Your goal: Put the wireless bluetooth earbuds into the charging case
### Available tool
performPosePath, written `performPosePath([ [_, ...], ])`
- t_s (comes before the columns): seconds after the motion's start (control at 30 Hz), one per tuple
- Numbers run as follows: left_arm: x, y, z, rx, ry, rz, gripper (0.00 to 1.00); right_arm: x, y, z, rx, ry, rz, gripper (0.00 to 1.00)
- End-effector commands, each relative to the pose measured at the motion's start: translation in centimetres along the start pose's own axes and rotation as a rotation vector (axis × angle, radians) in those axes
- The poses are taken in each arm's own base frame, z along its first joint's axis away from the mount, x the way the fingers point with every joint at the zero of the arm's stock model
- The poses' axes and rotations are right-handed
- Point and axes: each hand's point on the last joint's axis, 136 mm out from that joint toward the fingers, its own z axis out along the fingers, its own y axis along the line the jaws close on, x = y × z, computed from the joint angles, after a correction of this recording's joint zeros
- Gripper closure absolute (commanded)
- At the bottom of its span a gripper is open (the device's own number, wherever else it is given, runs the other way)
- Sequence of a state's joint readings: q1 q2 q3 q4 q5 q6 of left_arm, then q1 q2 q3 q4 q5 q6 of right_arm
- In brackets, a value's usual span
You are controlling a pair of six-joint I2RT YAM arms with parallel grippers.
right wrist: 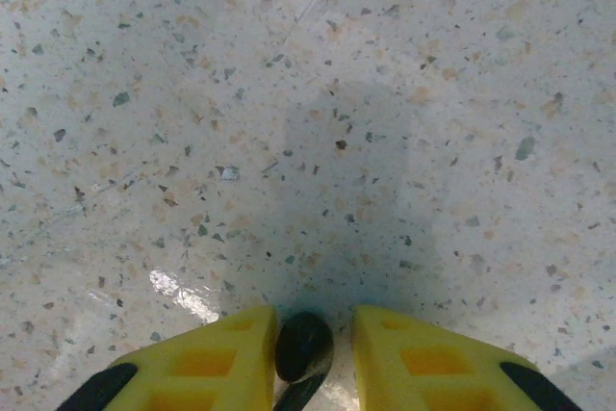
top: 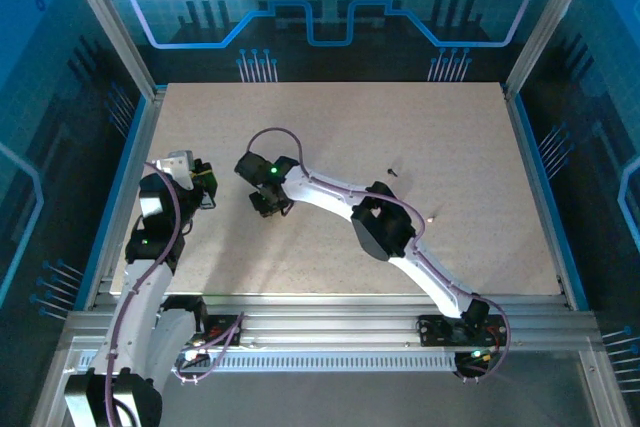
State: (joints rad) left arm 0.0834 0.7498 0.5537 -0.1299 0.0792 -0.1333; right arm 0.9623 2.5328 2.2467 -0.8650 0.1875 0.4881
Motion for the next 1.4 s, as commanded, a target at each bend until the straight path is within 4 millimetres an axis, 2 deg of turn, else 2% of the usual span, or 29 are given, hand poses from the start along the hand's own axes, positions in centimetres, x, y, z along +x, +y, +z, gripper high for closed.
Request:
performPosePath([
  [0.0,-0.2,0.1,-0.2,0.002,-0.012,-0.016,0.83,2.2,-0.5,1.2,0.069,0.072,-0.049,0.75],
  [0.3,-0.1,0.0,-0.1,0.009,-0.005,-0.014,0.83,1.6,-0.5,0.0,0.083,0.042,-0.056,0.79],
  [0.63,-0.1,-0.7,0.1,0.051,-0.013,-0.026,0.82,-0.2,-0.6,-4.5,0.053,-0.061,-0.015,0.80],
  [0.8,0.0,-0.9,0.2,0.068,-0.018,-0.038,0.82,-0.1,-1.1,-6.0,0.052,-0.079,0.008,0.80],
  [0.83,0.0,-1.0,0.2,0.076,-0.018,-0.043,0.83,0.1,-1.3,-5.7,0.058,-0.073,0.014,0.80],
  [0.87,0.1,-1.2,0.3,0.088,-0.015,-0.050,0.83,-0.4,-1.3,-7.4,0.045,-0.105,0.024,0.80],
  [1.13,0.6,-3.4,1.2,0.218,-0.033,-0.091,0.82,-1.6,-3.2,-12.8,0.056,-0.202,0.066,0.80],
  [1.2,0.6,-4.4,1.6,0.262,-0.039,-0.095,0.82,-1.8,-4.0,-14.3,0.058,-0.229,0.079,0.80],
  [1.37,1.0,-8.3,2.6,0.401,-0.022,-0.076,0.82,-2.3,-6.3,-18.5,0.060,-0.312,0.123,0.79],
])
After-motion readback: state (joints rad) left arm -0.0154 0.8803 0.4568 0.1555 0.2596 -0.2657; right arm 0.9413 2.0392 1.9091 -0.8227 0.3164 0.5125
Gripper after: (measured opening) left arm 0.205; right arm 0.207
